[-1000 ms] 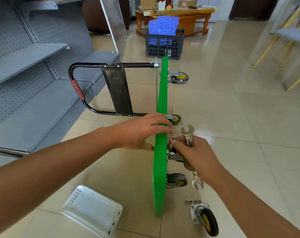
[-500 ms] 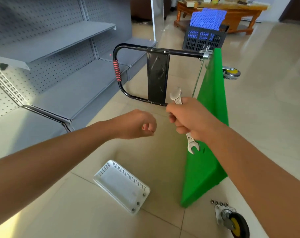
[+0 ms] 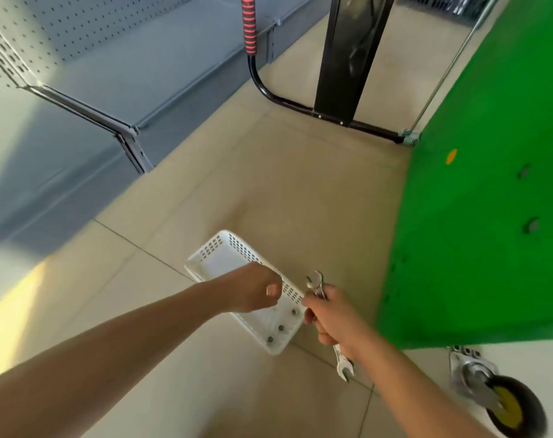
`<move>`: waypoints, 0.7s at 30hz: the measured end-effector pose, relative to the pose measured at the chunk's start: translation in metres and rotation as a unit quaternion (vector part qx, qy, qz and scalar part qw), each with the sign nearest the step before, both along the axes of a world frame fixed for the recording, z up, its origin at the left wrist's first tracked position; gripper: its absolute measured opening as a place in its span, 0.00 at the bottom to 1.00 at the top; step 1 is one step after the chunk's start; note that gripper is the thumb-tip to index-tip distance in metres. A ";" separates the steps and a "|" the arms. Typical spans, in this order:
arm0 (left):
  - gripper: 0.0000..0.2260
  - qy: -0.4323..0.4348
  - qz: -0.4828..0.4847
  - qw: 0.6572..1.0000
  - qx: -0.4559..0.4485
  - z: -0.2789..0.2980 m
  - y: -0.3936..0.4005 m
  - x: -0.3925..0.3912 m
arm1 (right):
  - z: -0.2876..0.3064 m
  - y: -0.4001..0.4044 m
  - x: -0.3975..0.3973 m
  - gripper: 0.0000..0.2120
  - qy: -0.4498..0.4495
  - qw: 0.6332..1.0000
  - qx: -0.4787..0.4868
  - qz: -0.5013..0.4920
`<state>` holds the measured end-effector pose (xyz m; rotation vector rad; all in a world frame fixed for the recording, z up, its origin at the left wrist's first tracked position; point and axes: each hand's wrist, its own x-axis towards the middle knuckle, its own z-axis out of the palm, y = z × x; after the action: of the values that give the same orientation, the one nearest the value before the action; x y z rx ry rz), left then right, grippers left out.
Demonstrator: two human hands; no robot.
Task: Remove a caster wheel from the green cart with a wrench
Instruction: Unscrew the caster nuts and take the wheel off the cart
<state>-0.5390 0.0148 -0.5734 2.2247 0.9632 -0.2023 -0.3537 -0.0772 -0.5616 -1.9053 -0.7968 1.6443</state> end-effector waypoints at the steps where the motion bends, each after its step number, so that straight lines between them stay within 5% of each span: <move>1: 0.05 0.027 -0.004 1.000 -0.015 -0.018 -0.005 0.002 | -0.012 -0.005 0.000 0.06 -0.003 1.000 -0.005 -0.003; 6: 0.15 0.129 -0.042 0.991 -0.022 -0.058 -0.020 0.024 | -0.029 -0.014 0.001 0.08 0.004 0.999 -0.004 -0.045; 10: 0.12 0.153 -0.097 0.983 -0.002 -0.072 -0.022 0.041 | -0.033 -0.016 0.005 0.07 0.010 0.997 -0.013 -0.074; 17: 0.08 0.162 -0.138 0.977 0.029 -0.071 -0.024 0.043 | -0.041 -0.014 0.019 0.05 -0.010 0.996 -0.015 -0.086; 21: 0.08 0.092 -0.076 0.992 0.034 -0.053 -0.016 0.032 | -0.037 -0.012 0.019 0.06 -0.045 0.997 0.005 -0.065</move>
<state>-0.5071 -0.0013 -0.6266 2.3766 0.9084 -0.4580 -0.3351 -0.0897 -0.5988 -1.9917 -0.6994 1.4834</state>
